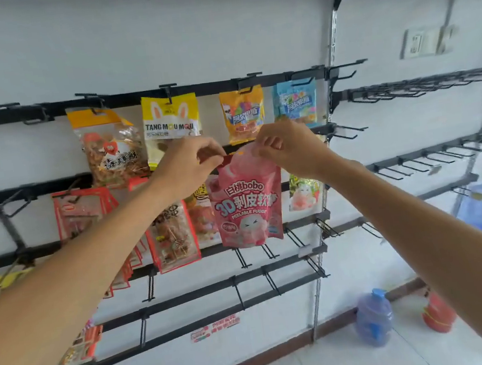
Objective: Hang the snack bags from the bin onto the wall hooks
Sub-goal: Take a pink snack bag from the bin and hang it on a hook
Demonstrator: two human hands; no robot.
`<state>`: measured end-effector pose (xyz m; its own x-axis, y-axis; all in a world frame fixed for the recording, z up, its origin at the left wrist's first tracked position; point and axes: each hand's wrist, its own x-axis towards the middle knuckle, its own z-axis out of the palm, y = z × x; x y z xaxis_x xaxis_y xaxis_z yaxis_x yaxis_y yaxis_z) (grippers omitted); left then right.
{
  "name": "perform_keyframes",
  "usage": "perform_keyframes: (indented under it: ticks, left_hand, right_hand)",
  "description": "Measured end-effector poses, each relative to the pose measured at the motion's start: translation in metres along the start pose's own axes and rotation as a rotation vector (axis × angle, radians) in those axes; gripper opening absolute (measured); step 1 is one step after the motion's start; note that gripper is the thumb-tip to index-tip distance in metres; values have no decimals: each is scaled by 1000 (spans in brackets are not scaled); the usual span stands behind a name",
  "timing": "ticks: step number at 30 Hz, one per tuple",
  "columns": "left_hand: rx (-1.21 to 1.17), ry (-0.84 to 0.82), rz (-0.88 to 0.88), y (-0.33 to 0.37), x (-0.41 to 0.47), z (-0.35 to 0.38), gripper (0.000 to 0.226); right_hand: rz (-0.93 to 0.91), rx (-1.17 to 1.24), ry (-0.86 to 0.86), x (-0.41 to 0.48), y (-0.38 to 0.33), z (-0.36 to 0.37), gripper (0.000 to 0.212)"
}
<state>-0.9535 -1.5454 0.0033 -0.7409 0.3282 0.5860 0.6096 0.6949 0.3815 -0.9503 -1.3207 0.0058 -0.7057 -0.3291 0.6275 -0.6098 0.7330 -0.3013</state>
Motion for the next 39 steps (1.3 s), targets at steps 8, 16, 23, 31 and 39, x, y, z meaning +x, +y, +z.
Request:
perform_keyframes:
  ticks: [8,16,23,31,39]
  left_hand:
    - [94,85,-140,-15,-38,-30,6]
    - [181,134,-275,-66,-99,-119,11]
    - [185,235,-332,-107,-131,-191,13]
    - [582,358,-45,-149,-148,-212,33]
    - [908,140,15,-191,-127,-216,51]
  right_hand:
    - [-119,109,-34,26,-26,42,17]
    - [-308,57,-184,69,-128,113,22]
    - [-384,178,-85,99,-208,155,15]
    - [-188,396,45,144,-244,177,15]
    - [-78,421,157,195,-240,194,12]
